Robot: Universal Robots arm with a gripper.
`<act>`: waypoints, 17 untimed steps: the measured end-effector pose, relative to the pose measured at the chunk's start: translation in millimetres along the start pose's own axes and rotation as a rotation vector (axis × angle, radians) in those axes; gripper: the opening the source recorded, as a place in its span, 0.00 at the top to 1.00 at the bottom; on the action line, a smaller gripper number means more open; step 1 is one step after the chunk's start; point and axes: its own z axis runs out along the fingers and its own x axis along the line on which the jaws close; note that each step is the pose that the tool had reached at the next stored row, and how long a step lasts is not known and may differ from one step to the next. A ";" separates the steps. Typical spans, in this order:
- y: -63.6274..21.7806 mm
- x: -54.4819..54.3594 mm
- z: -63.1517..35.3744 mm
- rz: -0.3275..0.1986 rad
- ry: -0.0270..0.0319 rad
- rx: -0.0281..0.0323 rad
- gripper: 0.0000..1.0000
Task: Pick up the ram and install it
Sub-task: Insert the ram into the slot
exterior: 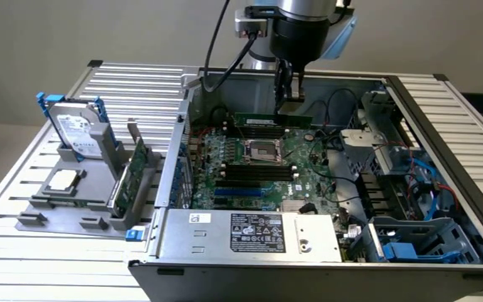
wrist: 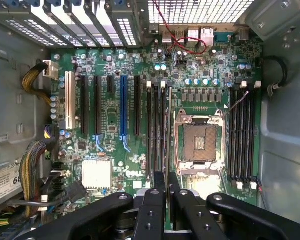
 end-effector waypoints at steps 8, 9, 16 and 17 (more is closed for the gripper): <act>1.9 0.0 0.7 0.000 0.0000 -0.0001 0.86; 4.0 -0.1 1.8 -0.001 0.0010 -0.0001 0.86; 7.7 4.2 14.2 -0.025 -0.0002 -0.0027 0.86; 7.7 5.3 16.1 -0.028 -0.0009 -0.0036 0.86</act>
